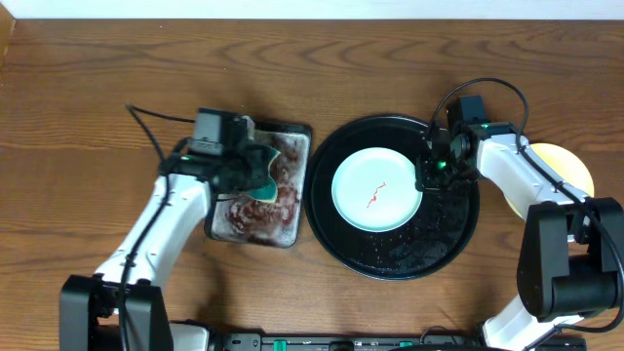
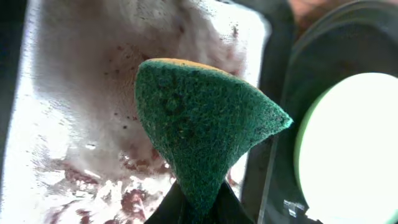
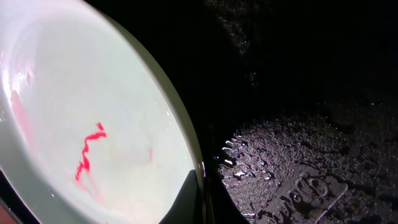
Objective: Clean dirty plates on tray and stack at the side
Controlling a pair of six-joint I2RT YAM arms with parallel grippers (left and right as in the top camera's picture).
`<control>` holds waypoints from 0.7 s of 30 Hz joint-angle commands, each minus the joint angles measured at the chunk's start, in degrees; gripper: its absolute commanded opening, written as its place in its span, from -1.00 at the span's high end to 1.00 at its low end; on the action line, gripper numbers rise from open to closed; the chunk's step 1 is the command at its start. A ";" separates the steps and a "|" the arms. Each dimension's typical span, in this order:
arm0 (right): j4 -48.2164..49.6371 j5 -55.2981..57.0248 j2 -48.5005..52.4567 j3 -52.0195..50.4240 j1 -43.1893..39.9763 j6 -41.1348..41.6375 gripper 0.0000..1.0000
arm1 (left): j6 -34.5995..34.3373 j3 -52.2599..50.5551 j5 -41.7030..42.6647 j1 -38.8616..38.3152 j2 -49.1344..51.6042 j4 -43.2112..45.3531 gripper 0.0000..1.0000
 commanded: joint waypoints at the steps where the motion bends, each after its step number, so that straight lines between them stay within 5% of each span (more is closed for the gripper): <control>1: 0.13 -0.20 0.09 -0.20 0.28 -0.59 0.98 | 2.82 0.48 12.33 3.89 -0.66 -0.96 0.86; 21: 0.33 0.20 0.09 -0.20 0.61 -0.61 0.98 | 16.39 0.46 25.79 8.22 -10.27 -3.06 0.86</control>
